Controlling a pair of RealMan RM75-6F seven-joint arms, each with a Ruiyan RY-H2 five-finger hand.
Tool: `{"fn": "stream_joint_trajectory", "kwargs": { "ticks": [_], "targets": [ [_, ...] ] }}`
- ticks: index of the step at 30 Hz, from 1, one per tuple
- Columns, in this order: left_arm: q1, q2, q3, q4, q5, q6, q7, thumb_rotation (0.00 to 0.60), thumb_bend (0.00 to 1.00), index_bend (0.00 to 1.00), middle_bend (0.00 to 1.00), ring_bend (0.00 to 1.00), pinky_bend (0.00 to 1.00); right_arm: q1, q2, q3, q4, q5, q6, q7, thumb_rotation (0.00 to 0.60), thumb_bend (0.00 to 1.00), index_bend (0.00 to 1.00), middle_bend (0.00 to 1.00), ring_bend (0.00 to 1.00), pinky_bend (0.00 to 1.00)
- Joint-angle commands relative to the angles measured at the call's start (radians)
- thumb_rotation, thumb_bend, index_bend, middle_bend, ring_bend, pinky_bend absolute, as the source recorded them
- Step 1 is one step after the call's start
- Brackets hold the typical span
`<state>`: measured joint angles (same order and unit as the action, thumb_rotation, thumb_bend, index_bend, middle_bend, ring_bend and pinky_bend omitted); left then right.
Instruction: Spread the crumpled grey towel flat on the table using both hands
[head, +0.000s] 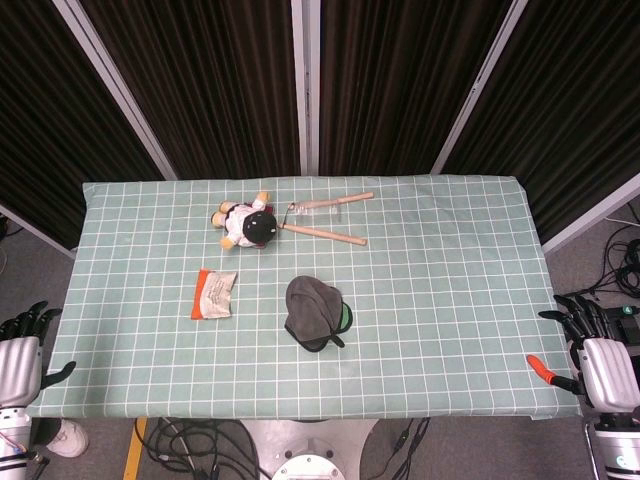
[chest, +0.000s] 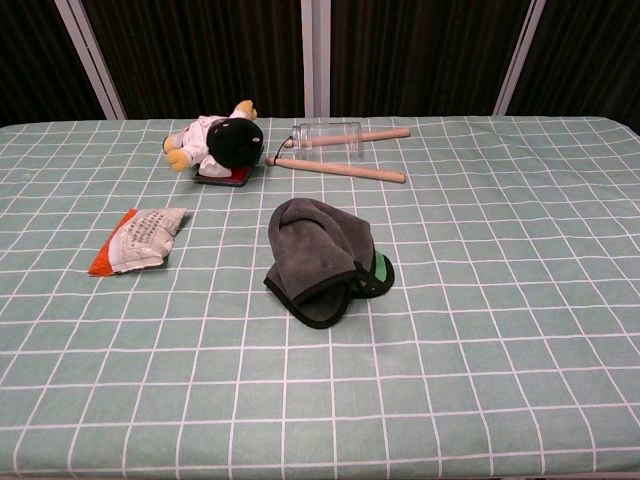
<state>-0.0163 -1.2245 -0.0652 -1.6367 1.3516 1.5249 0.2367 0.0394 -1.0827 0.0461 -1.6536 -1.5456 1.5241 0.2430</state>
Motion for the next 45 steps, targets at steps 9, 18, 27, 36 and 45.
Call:
{"fn": "stream_joint_trajectory", "kwargs": {
  "ticks": [9, 18, 27, 36, 45],
  "targets": [
    [0.004, 0.004, 0.0, -0.012, 0.005, 0.009, 0.011, 0.6, 0.04, 0.29, 0.24, 0.21, 0.21, 0.005, -0.002, -0.002, 0.012, -0.012, -0.004, 0.017, 0.6, 0.11, 0.28, 0.12, 0.0, 0.0],
    [0.004, 0.005, -0.004, -0.016, 0.002, 0.011, 0.012, 0.6, 0.04, 0.29, 0.24, 0.21, 0.21, 0.096, 0.01, -0.006, -0.009, -0.104, -0.094, 0.017, 0.6, 0.0, 0.28, 0.12, 0.0, 0.0],
    [-0.002, 0.005, -0.009, -0.018, 0.001, 0.006, 0.016, 0.6, 0.04, 0.29, 0.24, 0.21, 0.21, 0.335, -0.082, 0.023, -0.005, -0.198, -0.346, 0.012, 0.6, 0.08, 0.33, 0.12, 0.0, 0.0],
    [-0.004, 0.008, -0.009, -0.023, -0.002, 0.003, 0.027, 0.6, 0.04, 0.29, 0.24, 0.21, 0.21, 0.529, -0.31, 0.054, 0.133, -0.177, -0.541, -0.025, 0.6, 0.08, 0.36, 0.1, 0.0, 0.0],
    [-0.006, 0.004, -0.011, -0.015, -0.011, -0.004, 0.025, 0.6, 0.04, 0.29, 0.24, 0.21, 0.21, 0.625, -0.504, 0.045, 0.295, -0.152, -0.605, -0.076, 0.6, 0.01, 0.36, 0.1, 0.0, 0.0]
  ]
}}
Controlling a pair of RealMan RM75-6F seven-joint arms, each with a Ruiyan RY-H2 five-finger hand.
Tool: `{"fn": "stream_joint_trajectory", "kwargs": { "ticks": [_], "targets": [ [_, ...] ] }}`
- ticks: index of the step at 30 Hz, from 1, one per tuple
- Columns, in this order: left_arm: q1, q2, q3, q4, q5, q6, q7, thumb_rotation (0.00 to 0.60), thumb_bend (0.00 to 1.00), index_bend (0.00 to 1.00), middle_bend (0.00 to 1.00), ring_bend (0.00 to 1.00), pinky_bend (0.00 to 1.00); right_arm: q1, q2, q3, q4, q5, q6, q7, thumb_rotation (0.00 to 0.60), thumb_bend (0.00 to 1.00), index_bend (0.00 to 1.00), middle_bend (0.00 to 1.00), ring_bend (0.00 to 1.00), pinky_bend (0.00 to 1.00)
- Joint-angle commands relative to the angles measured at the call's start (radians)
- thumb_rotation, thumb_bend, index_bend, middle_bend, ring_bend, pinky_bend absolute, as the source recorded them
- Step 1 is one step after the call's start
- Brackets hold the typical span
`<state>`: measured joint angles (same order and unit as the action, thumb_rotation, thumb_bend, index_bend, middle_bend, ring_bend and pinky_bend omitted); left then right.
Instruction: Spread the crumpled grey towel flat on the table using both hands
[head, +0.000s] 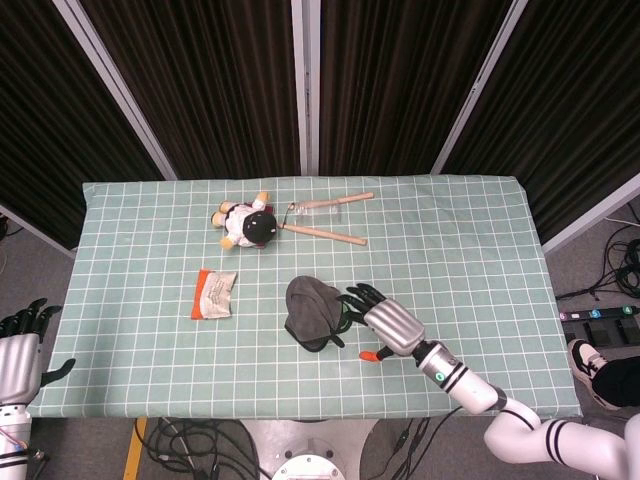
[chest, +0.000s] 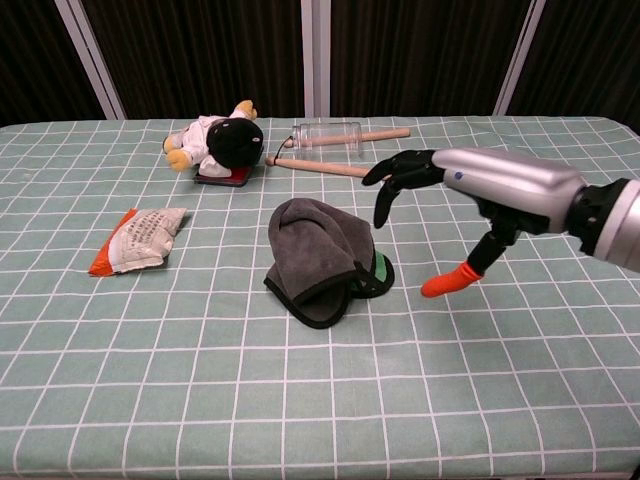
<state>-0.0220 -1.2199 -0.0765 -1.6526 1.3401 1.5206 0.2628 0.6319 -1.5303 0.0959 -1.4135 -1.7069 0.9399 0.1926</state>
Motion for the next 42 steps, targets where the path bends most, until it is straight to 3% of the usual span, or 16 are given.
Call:
{"fn": "stream_joint_trajectory", "kwargs": {
  "ticks": [1, 12, 20, 31, 42],
  "targets": [
    [0.001, -0.001, 0.0, 0.001, 0.0, 0.002, -0.002, 0.6, 0.04, 0.29, 0.24, 0.21, 0.21, 0.037, -0.071, -0.007, 0.068, 0.011, -0.02, -0.03, 0.6, 0.01, 0.36, 0.1, 0.0, 0.0],
    [0.003, -0.004, -0.002, 0.019, -0.005, 0.001, -0.019, 0.6, 0.04, 0.29, 0.24, 0.21, 0.21, 0.087, -0.244, -0.013, 0.269, 0.026, 0.011, -0.05, 0.6, 0.01, 0.35, 0.1, 0.0, 0.0],
    [0.005, 0.0, -0.004, 0.023, -0.008, 0.003, -0.024, 0.6, 0.04, 0.29, 0.24, 0.21, 0.21, 0.128, -0.315, 0.004, 0.362, 0.035, 0.033, -0.011, 0.6, 0.15, 0.38, 0.11, 0.0, 0.0],
    [0.001, 0.001, -0.007, 0.025, -0.004, 0.003, -0.025, 0.6, 0.04, 0.29, 0.24, 0.21, 0.21, 0.162, -0.335, 0.008, 0.381, 0.052, 0.065, 0.031, 0.6, 0.25, 0.44, 0.15, 0.0, 0.0],
    [-0.008, 0.001, -0.012, 0.029, 0.001, -0.006, -0.041, 0.6, 0.04, 0.29, 0.24, 0.21, 0.21, 0.182, -0.367, 0.034, 0.392, 0.099, 0.077, -0.012, 0.6, 0.34, 0.73, 0.24, 0.02, 0.0]
  ]
}}
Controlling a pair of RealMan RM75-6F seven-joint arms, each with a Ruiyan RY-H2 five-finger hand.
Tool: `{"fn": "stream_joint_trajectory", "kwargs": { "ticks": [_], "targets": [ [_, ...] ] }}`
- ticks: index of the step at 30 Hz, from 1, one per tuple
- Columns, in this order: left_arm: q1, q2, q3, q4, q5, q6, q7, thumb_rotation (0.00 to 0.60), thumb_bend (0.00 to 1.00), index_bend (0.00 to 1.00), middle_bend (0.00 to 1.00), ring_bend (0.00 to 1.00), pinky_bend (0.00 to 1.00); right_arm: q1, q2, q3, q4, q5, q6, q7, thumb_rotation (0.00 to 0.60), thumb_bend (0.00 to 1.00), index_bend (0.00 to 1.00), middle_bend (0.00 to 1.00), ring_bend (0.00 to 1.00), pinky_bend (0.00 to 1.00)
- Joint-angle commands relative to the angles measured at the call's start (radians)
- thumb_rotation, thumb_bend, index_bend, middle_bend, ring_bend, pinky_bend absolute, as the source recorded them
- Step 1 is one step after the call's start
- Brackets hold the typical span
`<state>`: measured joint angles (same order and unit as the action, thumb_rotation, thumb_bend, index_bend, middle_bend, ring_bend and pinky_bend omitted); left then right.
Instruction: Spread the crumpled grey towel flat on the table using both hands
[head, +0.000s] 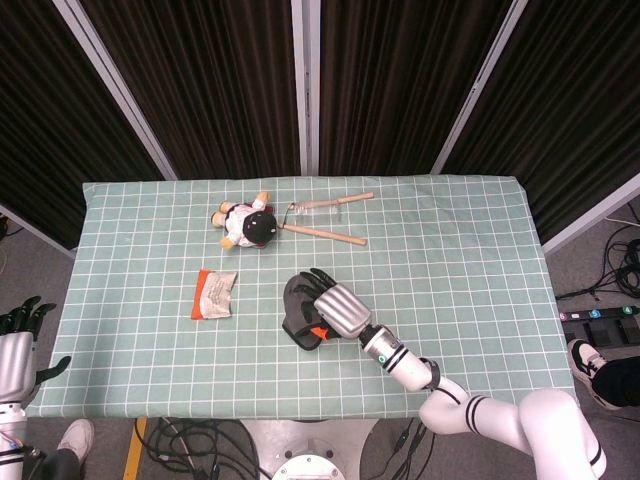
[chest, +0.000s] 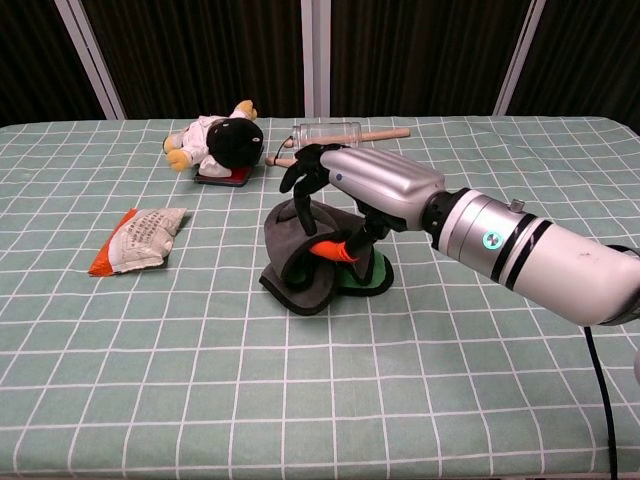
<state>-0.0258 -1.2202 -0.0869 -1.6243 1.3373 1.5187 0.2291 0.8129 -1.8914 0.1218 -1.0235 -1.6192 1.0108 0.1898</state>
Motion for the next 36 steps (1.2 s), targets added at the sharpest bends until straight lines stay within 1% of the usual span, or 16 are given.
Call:
{"fn": "stream_joint_trajectory", "kwargs": {
  "ticks": [1, 3, 7, 13, 16, 21, 24, 26, 30, 32, 36],
  "targets": [
    [-0.007, 0.003, -0.002, -0.001, 0.007, -0.01, -0.017, 0.6, 0.04, 0.29, 0.24, 0.21, 0.21, 0.002, -0.007, 0.012, 0.002, 0.017, 0.007, -0.013, 0.6, 0.35, 0.75, 0.25, 0.03, 0.0],
    [-0.017, 0.009, -0.005, -0.006, 0.01, -0.026, -0.039, 0.6, 0.04, 0.29, 0.24, 0.21, 0.21, 0.008, -0.002, 0.025, -0.003, 0.029, 0.007, -0.02, 0.6, 0.36, 0.76, 0.26, 0.04, 0.0],
    [-0.037, 0.001, -0.016, 0.001, 0.025, -0.032, -0.041, 0.6, 0.04, 0.29, 0.24, 0.21, 0.21, 0.021, 0.02, 0.062, -0.034, 0.049, 0.023, -0.043, 0.6, 0.37, 0.77, 0.27, 0.04, 0.0],
    [-0.097, -0.041, -0.055, 0.027, 0.047, -0.06, -0.074, 0.6, 0.04, 0.29, 0.24, 0.21, 0.21, 0.046, 0.064, 0.145, -0.105, 0.102, 0.039, -0.097, 0.6, 0.36, 0.77, 0.27, 0.04, 0.0],
    [-0.136, -0.067, -0.078, 0.034, 0.05, -0.089, -0.116, 0.6, 0.04, 0.29, 0.24, 0.21, 0.21, 0.063, 0.084, 0.185, -0.138, 0.13, 0.041, -0.143, 0.6, 0.37, 0.77, 0.27, 0.04, 0.0],
    [-0.214, -0.118, -0.123, 0.042, 0.031, -0.176, -0.239, 0.6, 0.04, 0.29, 0.24, 0.21, 0.21, 0.109, 0.103, 0.24, -0.178, 0.195, 0.0, -0.256, 0.6, 0.37, 0.77, 0.26, 0.03, 0.0],
    [-0.261, -0.167, -0.151, 0.067, 0.012, -0.218, -0.297, 0.6, 0.03, 0.33, 0.24, 0.21, 0.22, 0.132, 0.105, 0.26, -0.197, 0.233, -0.02, -0.336, 0.6, 0.36, 0.77, 0.26, 0.03, 0.0],
    [-0.292, -0.197, -0.17, 0.083, -0.018, -0.263, -0.343, 0.6, 0.03, 0.35, 0.24, 0.21, 0.22, 0.147, 0.101, 0.273, -0.203, 0.261, -0.027, -0.384, 0.6, 0.36, 0.77, 0.26, 0.03, 0.0],
    [-0.343, -0.229, -0.196, 0.091, -0.08, -0.36, -0.435, 0.6, 0.01, 0.37, 0.24, 0.21, 0.23, 0.176, 0.091, 0.304, -0.207, 0.318, -0.036, -0.457, 0.6, 0.37, 0.77, 0.26, 0.03, 0.0],
    [-0.364, -0.239, -0.202, 0.095, -0.104, -0.401, -0.46, 0.6, 0.01, 0.37, 0.24, 0.21, 0.23, 0.193, 0.088, 0.319, -0.206, 0.347, -0.038, -0.503, 0.6, 0.37, 0.77, 0.26, 0.03, 0.0],
    [-0.402, -0.266, -0.204, 0.113, -0.137, -0.446, -0.438, 0.6, 0.0, 0.37, 0.24, 0.21, 0.23, 0.224, 0.076, 0.346, -0.206, 0.403, -0.025, -0.602, 0.6, 0.37, 0.77, 0.25, 0.02, 0.0]
  ]
}}
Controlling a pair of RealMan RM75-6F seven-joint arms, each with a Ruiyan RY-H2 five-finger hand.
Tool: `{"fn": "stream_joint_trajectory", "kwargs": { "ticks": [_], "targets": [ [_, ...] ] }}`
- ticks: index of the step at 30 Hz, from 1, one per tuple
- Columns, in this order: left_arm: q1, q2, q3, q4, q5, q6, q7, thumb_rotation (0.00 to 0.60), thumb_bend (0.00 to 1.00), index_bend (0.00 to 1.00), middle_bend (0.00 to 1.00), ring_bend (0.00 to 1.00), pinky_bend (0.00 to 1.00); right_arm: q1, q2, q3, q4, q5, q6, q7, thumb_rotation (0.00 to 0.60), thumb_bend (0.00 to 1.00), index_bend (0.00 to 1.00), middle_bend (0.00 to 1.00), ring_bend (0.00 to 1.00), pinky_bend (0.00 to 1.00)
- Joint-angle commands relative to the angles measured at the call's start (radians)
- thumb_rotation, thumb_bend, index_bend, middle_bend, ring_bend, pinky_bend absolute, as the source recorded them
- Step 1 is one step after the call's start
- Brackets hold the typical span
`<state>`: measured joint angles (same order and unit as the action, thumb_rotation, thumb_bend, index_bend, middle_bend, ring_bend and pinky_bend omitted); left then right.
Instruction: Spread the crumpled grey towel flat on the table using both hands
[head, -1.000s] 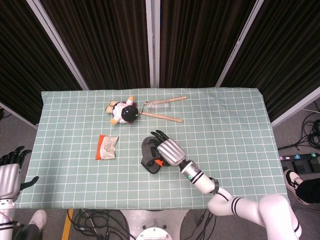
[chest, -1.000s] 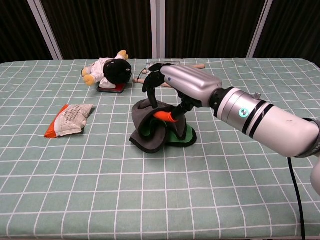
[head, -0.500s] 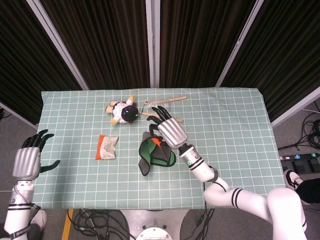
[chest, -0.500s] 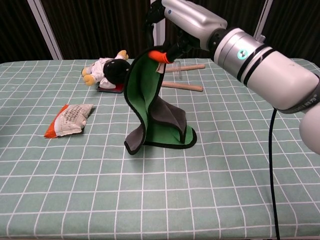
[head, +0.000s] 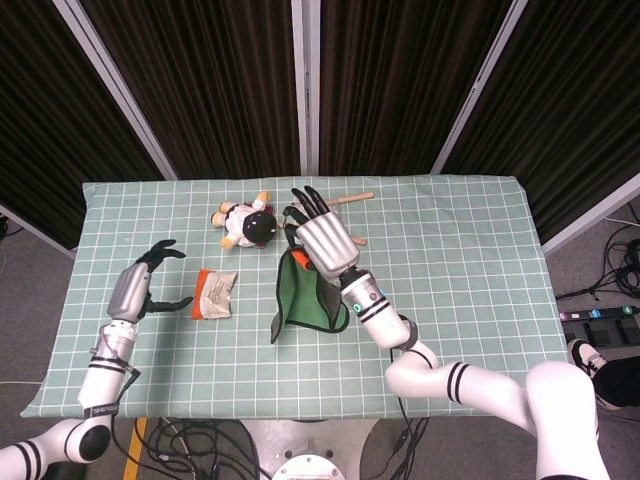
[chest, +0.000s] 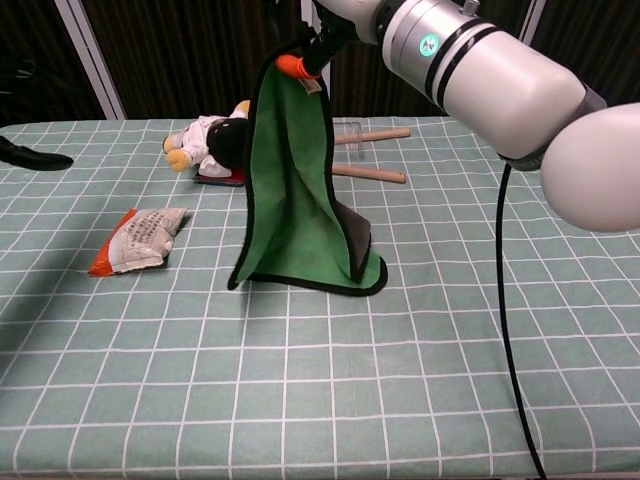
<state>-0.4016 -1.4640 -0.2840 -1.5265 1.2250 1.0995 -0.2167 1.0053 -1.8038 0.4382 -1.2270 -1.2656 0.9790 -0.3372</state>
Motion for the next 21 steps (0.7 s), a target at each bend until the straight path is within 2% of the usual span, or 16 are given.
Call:
{"fn": "stream_joint_trajectory", "kwargs": {
  "ticks": [1, 10, 21],
  "targets": [
    [-0.035, -0.029, -0.008, 0.019, -0.035, -0.038, 0.014, 0.6, 0.0, 0.37, 0.24, 0.21, 0.23, 0.039, -0.016, 0.036, -0.004, 0.063, 0.01, -0.094, 0.6, 0.37, 0.77, 0.25, 0.02, 0.0],
    [-0.126, -0.09, -0.013, 0.072, -0.132, -0.16, 0.066, 0.6, 0.0, 0.37, 0.24, 0.21, 0.23, 0.109, -0.053, 0.069, -0.013, 0.194, 0.025, -0.253, 0.6, 0.37, 0.77, 0.25, 0.02, 0.0],
    [-0.188, -0.166, -0.009, 0.119, -0.226, -0.236, 0.095, 0.6, 0.0, 0.37, 0.24, 0.21, 0.23, 0.144, -0.086, 0.069, 0.001, 0.258, 0.044, -0.259, 0.6, 0.37, 0.77, 0.25, 0.01, 0.0]
  ]
}}
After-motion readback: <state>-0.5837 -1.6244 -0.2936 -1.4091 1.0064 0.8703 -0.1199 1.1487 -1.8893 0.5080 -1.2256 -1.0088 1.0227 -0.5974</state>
